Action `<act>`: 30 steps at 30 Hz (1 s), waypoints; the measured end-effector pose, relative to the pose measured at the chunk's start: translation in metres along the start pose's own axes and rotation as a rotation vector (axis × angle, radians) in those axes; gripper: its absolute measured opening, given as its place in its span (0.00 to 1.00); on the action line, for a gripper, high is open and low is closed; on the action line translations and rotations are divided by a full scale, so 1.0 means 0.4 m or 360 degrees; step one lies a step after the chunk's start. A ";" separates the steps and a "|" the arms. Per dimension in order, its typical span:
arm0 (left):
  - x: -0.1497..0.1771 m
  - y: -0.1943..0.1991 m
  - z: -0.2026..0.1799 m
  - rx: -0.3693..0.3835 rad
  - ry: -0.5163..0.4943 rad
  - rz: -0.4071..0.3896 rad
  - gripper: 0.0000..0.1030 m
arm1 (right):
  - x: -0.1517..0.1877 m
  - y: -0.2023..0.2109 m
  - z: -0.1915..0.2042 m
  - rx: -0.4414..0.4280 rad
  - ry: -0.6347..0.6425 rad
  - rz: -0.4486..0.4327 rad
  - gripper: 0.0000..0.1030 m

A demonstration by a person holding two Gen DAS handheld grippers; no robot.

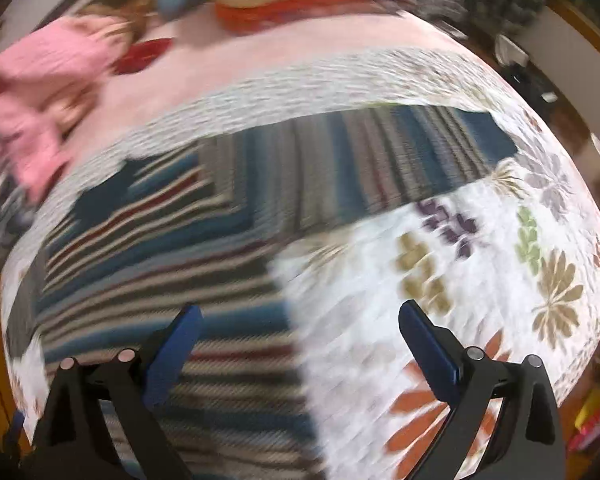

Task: Fold small clothes
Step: 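Move the right tool to the sleeve cuff and grasp it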

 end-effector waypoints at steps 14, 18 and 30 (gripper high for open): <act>-0.221 -0.237 -0.382 0.0202 0.0015 -0.0034 0.97 | -0.194 -0.281 -0.432 0.0025 -0.0495 0.0110 0.93; -0.251 -0.307 -0.442 0.0185 0.0006 -0.0029 0.97 | -0.216 -0.341 -0.489 0.0013 -0.0567 0.0127 0.89; -0.261 -0.376 -0.489 0.0171 -0.0023 -0.0029 0.97 | -0.292 -0.398 -0.524 -0.0004 -0.0522 0.0007 0.30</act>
Point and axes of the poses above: each gripper's, at about its wrist camera, not at the fingertips, and y roughly against the way its jaws point, z to its left, x to its underside, the point moved 10 cm from there along -y, roughly the way its jaws point, and after that the axes turned 9 degrees about -z, right-handed, at the moved point
